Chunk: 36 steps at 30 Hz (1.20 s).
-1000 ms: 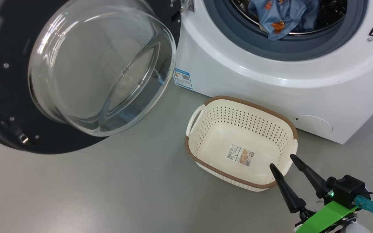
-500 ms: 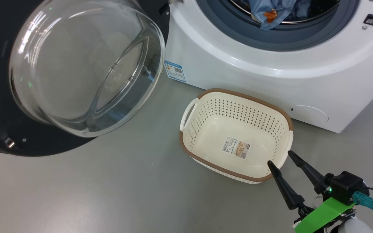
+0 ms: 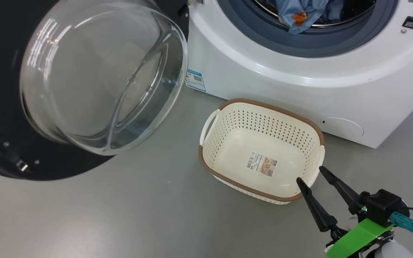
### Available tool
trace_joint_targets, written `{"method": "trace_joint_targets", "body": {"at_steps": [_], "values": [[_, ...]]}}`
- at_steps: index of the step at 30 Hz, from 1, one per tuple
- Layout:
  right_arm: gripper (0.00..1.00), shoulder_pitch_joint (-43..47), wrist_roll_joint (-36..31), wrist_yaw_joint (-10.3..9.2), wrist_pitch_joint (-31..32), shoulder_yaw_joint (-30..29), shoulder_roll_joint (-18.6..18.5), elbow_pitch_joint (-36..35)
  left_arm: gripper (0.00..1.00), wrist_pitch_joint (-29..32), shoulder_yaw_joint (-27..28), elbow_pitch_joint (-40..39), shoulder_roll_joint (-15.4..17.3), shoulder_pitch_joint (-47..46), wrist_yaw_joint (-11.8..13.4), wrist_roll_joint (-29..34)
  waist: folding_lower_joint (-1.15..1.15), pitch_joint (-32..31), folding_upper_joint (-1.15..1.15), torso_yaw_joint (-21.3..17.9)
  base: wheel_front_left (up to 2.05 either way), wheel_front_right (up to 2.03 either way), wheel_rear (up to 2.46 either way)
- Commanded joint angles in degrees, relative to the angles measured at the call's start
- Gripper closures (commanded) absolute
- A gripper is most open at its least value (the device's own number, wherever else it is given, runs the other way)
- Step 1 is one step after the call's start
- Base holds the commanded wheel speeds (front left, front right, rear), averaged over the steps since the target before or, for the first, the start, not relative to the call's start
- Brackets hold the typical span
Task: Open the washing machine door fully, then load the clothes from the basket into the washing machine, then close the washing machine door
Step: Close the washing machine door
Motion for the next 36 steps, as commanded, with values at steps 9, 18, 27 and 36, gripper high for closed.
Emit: {"method": "trace_joint_targets", "body": {"at_steps": [9, 18, 27, 36], "values": [[0.0, -0.4, -0.1, 0.09, -0.3, 0.4, 0.1, -1.4, 1.0, 8.2, 1.4, -8.1, 3.4, 2.7, -0.2, -2.9, 0.0, -0.5, 0.0, 0.1, 0.0, 0.0, 0.0], [0.0, -0.3, -0.1, 0.09, -0.3, 0.1, 0.5, -1.5, 1.0, 14.2, 2.8, -16.4, 2.1, 5.6, -0.2, -5.1, 0.0, -0.9, 0.0, 0.2, 0.0, 0.0, 0.0], [0.0, 0.0, -0.1, 0.09, -0.3, -0.2, 0.9, -1.8, 1.0, 19.3, 2.8, -24.8, 0.6, 8.5, -0.2, -5.2, 0.0, -1.4, 0.0, -0.3, 0.0, 0.0, 0.0], [0.0, 0.1, -0.4, 0.09, -0.3, -1.2, 1.6, -2.4, 1.0, 24.1, 2.9, -32.7, -1.7, 10.8, -0.2, -6.3, 0.0, -1.4, 0.0, -1.8, 0.0, 0.0, 0.0]]}}
